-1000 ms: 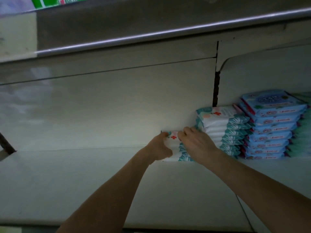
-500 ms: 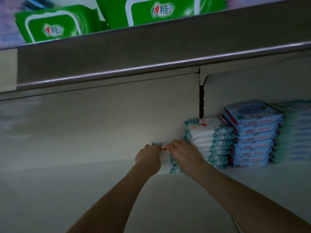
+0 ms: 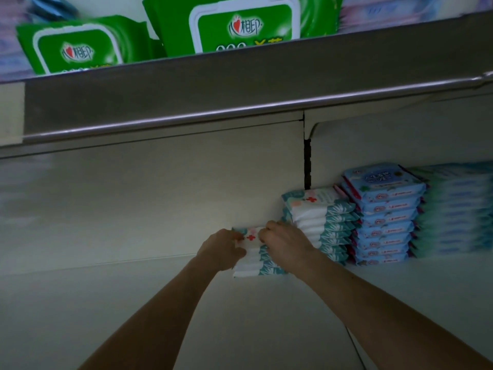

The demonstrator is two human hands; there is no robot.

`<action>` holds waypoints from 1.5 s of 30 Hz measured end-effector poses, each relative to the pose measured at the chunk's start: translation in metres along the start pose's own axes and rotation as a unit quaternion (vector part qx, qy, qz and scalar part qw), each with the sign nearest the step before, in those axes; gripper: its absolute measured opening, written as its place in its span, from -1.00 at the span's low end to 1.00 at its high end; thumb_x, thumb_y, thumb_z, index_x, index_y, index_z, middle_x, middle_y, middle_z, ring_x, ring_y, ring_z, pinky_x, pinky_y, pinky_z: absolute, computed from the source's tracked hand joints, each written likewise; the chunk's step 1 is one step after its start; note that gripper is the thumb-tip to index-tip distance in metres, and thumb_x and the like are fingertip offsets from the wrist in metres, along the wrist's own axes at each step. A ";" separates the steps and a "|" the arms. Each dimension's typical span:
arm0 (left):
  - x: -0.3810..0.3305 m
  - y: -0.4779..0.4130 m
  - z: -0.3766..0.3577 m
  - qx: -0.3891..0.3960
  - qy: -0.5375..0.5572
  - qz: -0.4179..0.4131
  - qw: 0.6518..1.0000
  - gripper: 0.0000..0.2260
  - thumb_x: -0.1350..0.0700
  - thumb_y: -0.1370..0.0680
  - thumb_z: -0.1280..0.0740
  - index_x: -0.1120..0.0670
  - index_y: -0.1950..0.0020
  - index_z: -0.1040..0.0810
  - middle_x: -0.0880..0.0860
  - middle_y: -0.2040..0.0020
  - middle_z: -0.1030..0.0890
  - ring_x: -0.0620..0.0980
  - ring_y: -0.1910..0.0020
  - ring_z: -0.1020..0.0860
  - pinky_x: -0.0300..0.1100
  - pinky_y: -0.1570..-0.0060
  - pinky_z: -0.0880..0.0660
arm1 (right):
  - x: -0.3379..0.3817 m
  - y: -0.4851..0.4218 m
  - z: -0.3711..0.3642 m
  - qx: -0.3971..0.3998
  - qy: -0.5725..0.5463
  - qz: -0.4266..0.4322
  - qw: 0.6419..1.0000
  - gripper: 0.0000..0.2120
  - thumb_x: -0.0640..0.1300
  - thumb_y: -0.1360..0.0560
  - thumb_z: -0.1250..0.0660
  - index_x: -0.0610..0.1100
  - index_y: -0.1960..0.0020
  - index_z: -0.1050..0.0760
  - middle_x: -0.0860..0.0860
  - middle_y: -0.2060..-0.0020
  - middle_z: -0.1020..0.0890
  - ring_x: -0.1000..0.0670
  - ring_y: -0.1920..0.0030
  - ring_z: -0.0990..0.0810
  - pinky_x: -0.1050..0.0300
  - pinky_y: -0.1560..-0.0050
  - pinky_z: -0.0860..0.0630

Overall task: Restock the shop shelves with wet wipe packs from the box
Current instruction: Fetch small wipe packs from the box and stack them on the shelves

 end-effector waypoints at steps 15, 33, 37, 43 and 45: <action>0.004 -0.006 -0.015 -0.041 -0.272 -0.038 0.961 -0.46 0.00 -0.59 -0.25 -0.13 -0.53 -0.12 0.00 -0.23 -0.56 0.05 -0.20 -0.52 0.05 -0.32 -0.24 | 0.002 0.008 -0.011 -0.075 0.103 0.012 0.992 -0.47 -0.25 0.24 -0.59 -0.16 0.27 -0.61 -0.09 0.39 -0.54 -0.10 0.39 -0.55 0.13 0.36 -0.51; -0.056 0.033 0.003 -0.062 -0.278 -0.075 0.956 -0.56 -0.01 -0.58 -0.27 -0.03 -0.46 -0.30 0.05 -0.32 -0.45 0.06 -0.28 -0.46 0.01 -0.29 -0.28 | 0.013 0.046 0.031 -0.010 0.012 0.022 1.000 -0.79 -0.29 -0.51 -0.26 -0.30 -0.12 -0.54 -0.23 -0.06 -0.55 -0.21 -0.09 -0.54 0.10 0.17 -0.26; -0.076 0.042 -0.005 -0.055 -0.282 -0.095 0.953 -0.58 -0.03 -0.58 -0.26 -0.03 -0.43 -0.31 0.05 -0.32 -0.45 0.06 -0.30 -0.44 -0.01 -0.28 -0.28 | -0.002 0.063 0.041 -0.005 0.001 -0.014 1.000 -0.83 -0.28 -0.21 -0.55 -0.27 0.28 -0.58 -0.16 0.27 -0.60 -0.12 0.29 -0.62 0.20 0.39 -0.20; -0.094 0.052 -0.014 -0.058 -0.297 -0.112 0.947 -0.65 0.00 -0.59 -0.23 -0.02 -0.38 -0.35 0.02 -0.29 -0.47 0.05 -0.28 -0.45 -0.01 -0.30 -0.28 | -0.025 0.082 0.033 0.009 0.038 -0.045 0.998 -0.77 -0.23 -0.58 -0.15 -0.23 -0.17 -0.50 -0.14 -0.16 -0.51 -0.13 -0.17 -0.48 0.07 -0.01 -0.36; -0.098 0.054 -0.017 -0.062 -0.290 -0.117 0.948 -0.70 0.03 -0.58 -0.24 -0.02 -0.32 -0.39 0.00 -0.25 -0.51 0.03 -0.24 -0.48 -0.02 -0.27 -0.31 | -0.028 0.086 0.036 -0.002 0.028 -0.046 0.999 -0.75 -0.24 -0.59 -0.14 -0.23 -0.20 -0.50 -0.15 -0.17 -0.52 -0.13 -0.18 -0.48 0.08 -0.03 -0.36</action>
Point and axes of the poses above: each hand's wrist, its own y-axis away from the middle knuckle, its own z-axis out of the back of the hand, x = y × z, the point moved 9 cm from there along -y, towards the middle knuckle
